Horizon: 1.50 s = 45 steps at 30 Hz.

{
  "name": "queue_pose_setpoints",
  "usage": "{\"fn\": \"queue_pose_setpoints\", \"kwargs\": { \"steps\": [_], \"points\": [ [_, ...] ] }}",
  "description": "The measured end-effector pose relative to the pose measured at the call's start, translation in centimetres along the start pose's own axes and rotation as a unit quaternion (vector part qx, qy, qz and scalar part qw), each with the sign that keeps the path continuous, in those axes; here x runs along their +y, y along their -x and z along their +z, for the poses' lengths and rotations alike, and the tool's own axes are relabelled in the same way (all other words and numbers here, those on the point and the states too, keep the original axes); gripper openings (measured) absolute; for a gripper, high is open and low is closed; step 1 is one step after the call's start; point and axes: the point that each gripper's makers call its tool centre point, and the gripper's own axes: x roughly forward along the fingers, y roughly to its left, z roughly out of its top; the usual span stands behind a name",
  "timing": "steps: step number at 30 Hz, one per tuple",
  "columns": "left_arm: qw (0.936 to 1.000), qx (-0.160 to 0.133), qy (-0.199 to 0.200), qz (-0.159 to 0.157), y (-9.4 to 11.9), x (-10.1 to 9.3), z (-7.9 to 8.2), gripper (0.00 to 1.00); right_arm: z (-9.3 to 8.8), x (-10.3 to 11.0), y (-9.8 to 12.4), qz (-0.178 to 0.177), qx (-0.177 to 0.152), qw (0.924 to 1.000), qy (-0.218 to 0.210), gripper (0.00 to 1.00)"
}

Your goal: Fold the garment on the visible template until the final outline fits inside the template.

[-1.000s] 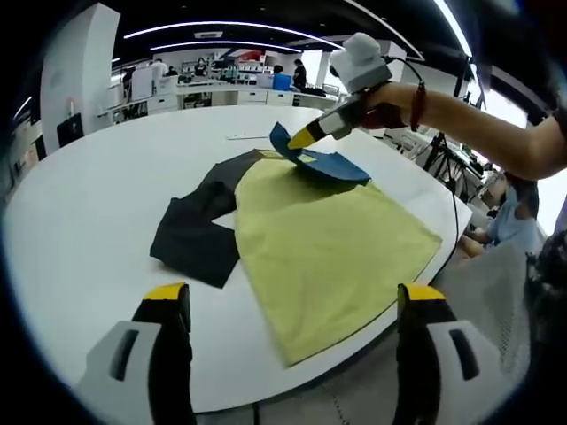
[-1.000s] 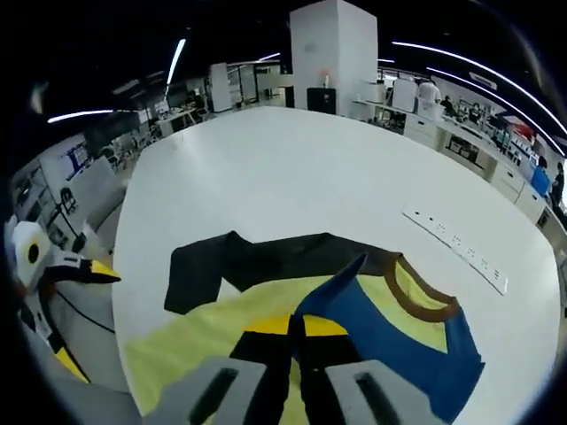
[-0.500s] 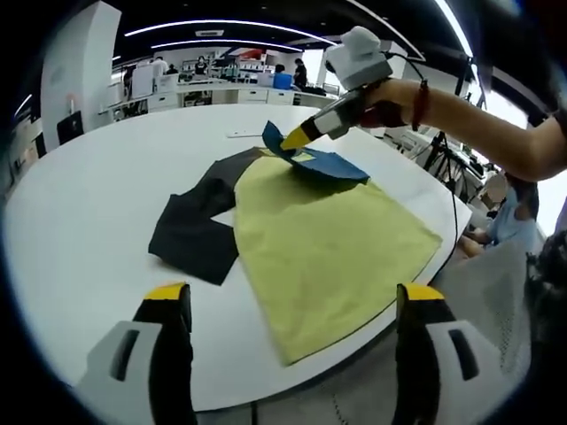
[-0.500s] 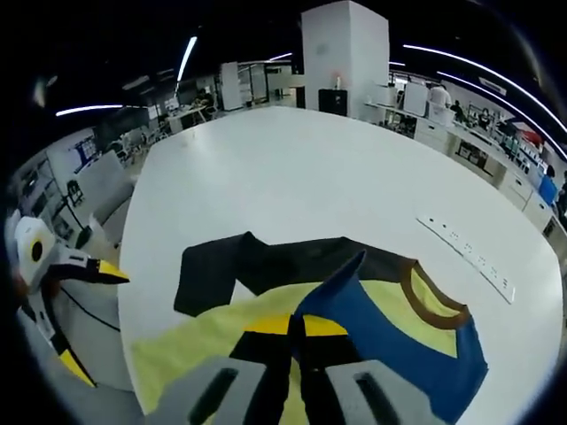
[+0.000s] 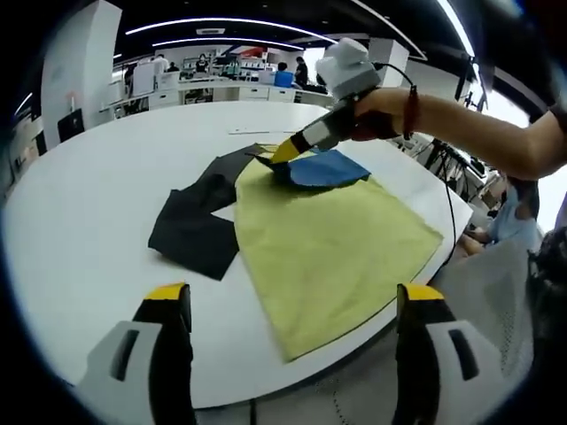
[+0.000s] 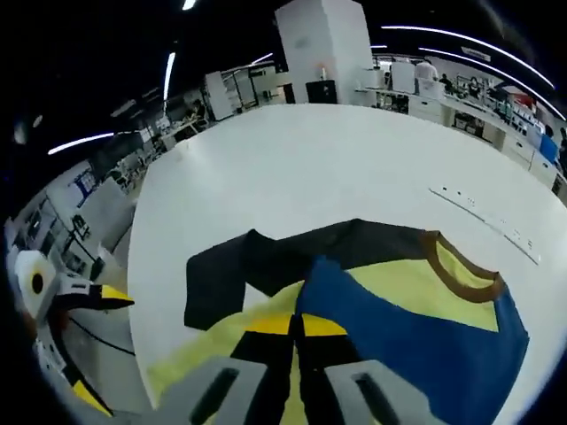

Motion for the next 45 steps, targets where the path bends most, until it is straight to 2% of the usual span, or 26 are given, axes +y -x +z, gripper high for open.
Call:
{"fn": "queue_pose_setpoints", "kwargs": {
  "steps": [6,8,13,21,26,32,45],
  "points": [
    [1.0000,-0.002,0.004,0.004,0.0,0.3,0.2,0.94,-0.3,0.3,-0.3,0.003,0.006,1.0000,0.000,0.00],
    [1.0000,-0.004,0.004,0.005,0.0,0.3,0.3,0.94,-0.4,0.1,-0.2,-0.002,0.008,1.0000,0.002,0.03],
    [1.0000,-0.006,0.001,0.006,-0.1,0.2,0.6,0.95,-0.6,-1.7,0.5,-0.039,0.005,0.9992,0.010,0.28],
    [0.9999,-0.010,-0.001,0.010,-0.2,0.3,0.8,0.99,-1.3,-4.8,2.3,-0.090,0.001,0.9959,0.008,0.50],
    [0.9998,-0.015,0.002,0.012,-0.1,0.4,1.1,0.99,-1.9,-6.3,3.7,-0.105,-0.001,0.9944,-0.006,0.52],
    [0.9997,-0.018,0.000,0.016,0.2,0.6,1.4,0.99,-3.0,-8.3,6.0,-0.124,-0.003,0.9923,-0.002,0.58],
    [0.9997,-0.021,0.001,0.013,0.0,0.2,1.6,0.99,-8.6,-14.2,10.8,-0.175,0.015,0.9837,-0.037,0.56]
  ]
}}
